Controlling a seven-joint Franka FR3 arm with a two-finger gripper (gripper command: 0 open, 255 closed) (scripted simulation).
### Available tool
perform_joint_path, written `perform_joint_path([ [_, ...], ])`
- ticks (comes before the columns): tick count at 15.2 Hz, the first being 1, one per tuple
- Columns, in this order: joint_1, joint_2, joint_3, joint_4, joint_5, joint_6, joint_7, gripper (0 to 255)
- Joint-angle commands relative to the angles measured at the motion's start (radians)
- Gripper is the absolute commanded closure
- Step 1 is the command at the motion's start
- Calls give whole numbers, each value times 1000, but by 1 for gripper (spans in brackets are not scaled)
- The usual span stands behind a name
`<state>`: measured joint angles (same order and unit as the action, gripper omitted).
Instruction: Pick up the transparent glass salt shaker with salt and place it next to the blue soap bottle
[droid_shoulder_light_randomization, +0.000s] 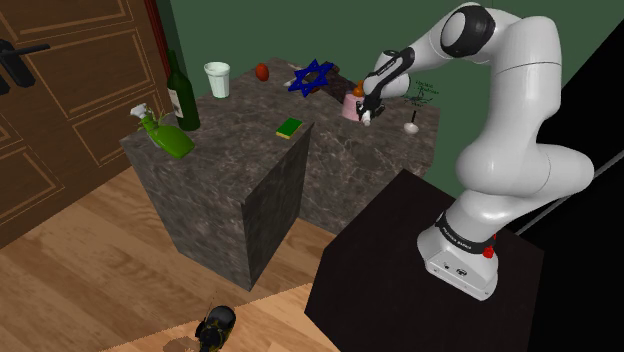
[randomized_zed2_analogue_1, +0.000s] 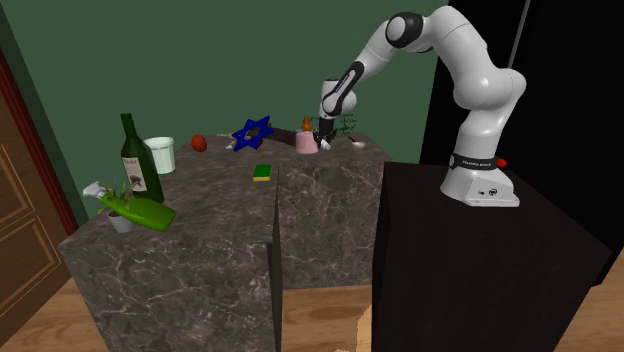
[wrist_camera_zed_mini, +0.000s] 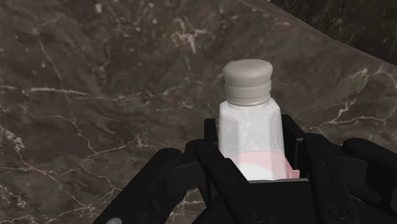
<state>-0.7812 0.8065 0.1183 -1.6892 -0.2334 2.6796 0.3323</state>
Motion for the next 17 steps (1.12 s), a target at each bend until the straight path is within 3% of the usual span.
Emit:
perform_joint_path([
  [1, 4, 22, -5, 7, -3, 16, 4, 255],
  [6, 12, 87, -16, 37, -10, 51, 10, 255],
  [14, 12, 87, -16, 37, -10, 51, 10, 255],
  [15, 12, 87, -16, 37, -10, 51, 10, 0],
  [17, 12, 87, -16, 37, -10, 51, 10, 0],
])
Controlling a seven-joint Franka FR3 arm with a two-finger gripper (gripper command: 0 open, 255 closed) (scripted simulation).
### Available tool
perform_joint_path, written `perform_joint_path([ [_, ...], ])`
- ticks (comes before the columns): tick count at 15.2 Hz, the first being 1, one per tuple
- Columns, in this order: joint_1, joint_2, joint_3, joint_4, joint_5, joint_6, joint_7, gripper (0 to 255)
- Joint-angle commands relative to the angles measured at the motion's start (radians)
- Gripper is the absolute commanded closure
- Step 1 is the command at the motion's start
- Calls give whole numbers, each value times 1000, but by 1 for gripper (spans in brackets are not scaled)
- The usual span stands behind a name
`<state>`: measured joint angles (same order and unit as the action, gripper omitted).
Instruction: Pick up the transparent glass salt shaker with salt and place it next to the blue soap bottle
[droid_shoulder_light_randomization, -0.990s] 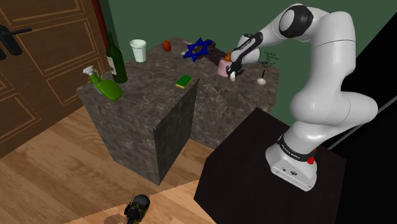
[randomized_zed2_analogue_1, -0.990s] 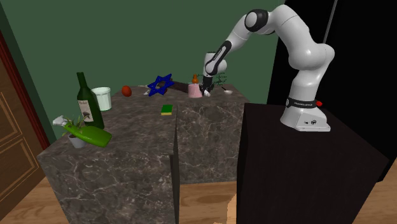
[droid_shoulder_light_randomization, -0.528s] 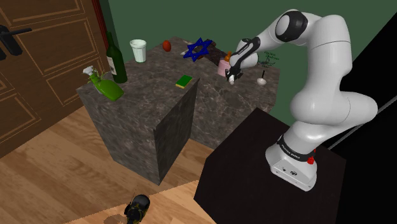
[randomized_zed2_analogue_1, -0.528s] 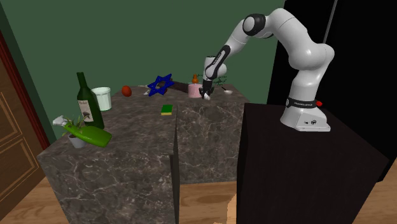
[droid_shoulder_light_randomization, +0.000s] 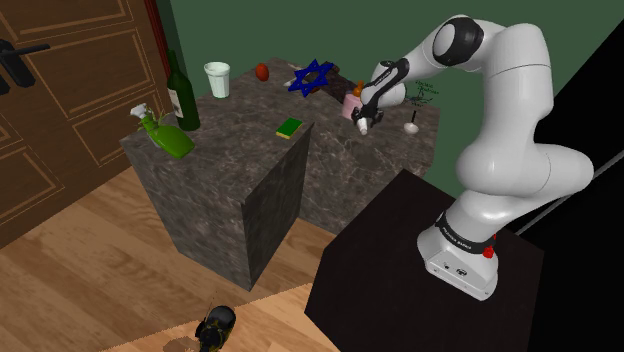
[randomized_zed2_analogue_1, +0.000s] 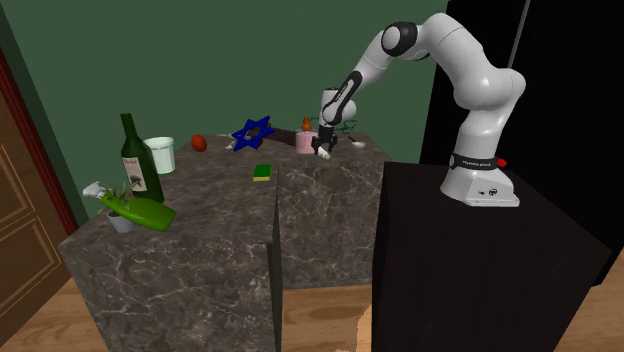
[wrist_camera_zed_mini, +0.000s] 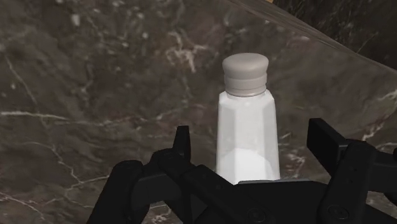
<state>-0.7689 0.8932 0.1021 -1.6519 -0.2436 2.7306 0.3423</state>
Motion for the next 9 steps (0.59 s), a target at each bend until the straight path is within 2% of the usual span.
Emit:
perform_joint_path([
  [1, 0, 0, 0, 0, 0, 0, 0, 0],
  [3, 0, 0, 0, 0, 0, 0, 0, 0],
  [7, -14, -130, 18, -92, 9, -39, -4, 0],
  [9, -14, -130, 18, -92, 9, -39, -4, 0],
])
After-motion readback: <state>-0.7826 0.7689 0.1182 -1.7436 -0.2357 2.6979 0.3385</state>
